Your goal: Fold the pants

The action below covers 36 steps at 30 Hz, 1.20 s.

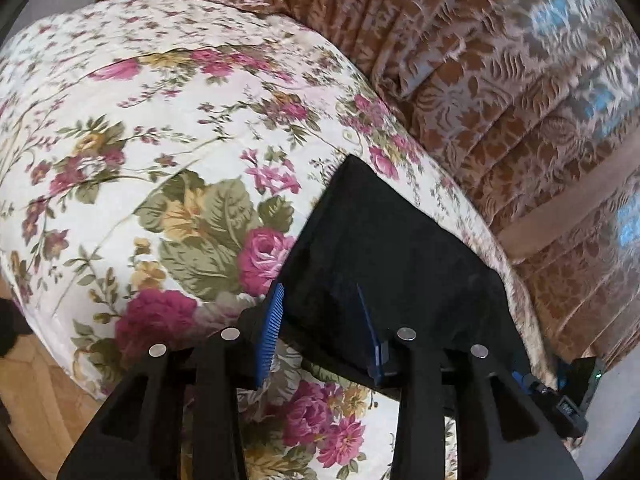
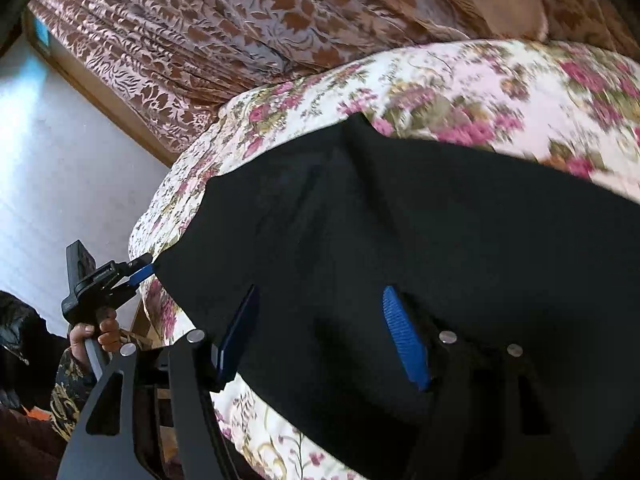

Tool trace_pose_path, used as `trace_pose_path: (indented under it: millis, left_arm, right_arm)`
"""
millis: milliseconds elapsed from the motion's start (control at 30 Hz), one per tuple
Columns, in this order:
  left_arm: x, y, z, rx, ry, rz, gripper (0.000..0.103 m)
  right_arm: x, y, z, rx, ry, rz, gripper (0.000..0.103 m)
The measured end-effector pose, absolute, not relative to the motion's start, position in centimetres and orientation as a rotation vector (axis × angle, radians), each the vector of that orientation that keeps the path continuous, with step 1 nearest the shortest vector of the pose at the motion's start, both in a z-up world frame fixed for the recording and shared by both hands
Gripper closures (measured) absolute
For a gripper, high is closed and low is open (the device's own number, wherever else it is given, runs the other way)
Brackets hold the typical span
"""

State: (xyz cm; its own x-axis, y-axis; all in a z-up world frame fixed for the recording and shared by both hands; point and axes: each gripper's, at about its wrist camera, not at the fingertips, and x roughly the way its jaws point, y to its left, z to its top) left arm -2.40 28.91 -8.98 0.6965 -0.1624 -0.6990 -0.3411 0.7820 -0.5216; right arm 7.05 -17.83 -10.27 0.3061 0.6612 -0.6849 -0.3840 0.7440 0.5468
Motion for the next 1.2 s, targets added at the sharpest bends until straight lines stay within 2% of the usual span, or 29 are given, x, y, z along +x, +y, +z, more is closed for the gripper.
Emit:
trace_pose_path:
  millis: [33, 67, 133, 333, 500, 633, 800, 1067, 1200]
  left_arm:
    - [-2.2, 28.5, -9.1, -0.642, 0.828, 0.135, 0.081]
    - [-2.1, 28.2, -9.2, -0.599, 0.847, 0.166, 0.094]
    - [-2.2, 27.9, -9.9, -0.537, 0.876, 0.206, 0.096]
    - [-2.3, 27.3, -11.5, -0.425, 0.902, 0.26, 0.096]
    - [-2.8, 26.5, -8.8, -0.364, 0.861, 0.338, 0.084]
    - [-3.2, 24.4, -5.8, -0.371, 0.755, 0.281, 0.083]
    - [-0.7, 17.4, -4.8, -0.296, 0.749, 0.027, 0.083]
    - [2.1, 5.6, -6.9, -0.153, 0.836, -0.276, 0.083]
    - [2.1, 2.9, -8.4, -0.109, 0.888, -0.349, 0.083]
  right_arm:
    - [6.8, -18.1, -10.5, 0.309, 1.052, 0.698, 0.038]
    - [6.7, -18.3, -10.7, 0.315, 1.054, 0.694, 0.038]
    - [6.3, -18.4, -11.3, 0.312, 1.061, 0.675, 0.038]
    - [5.8, -18.1, -12.8, 0.28, 1.054, 0.661, 0.036]
    - [5.7, -18.6, -12.7, 0.314, 1.045, 0.669, 0.035]
    - [5.3, -19.6, -11.9, 0.359, 1.023, 0.661, 0.03]
    - [4.5, -22.4, -10.2, 0.406, 0.961, 0.613, 0.03]
    - [3.4, -29.7, -9.9, 0.481, 0.921, 0.415, 0.03]
    - [1.9, -34.0, -10.8, 0.532, 0.915, 0.298, 0.03]
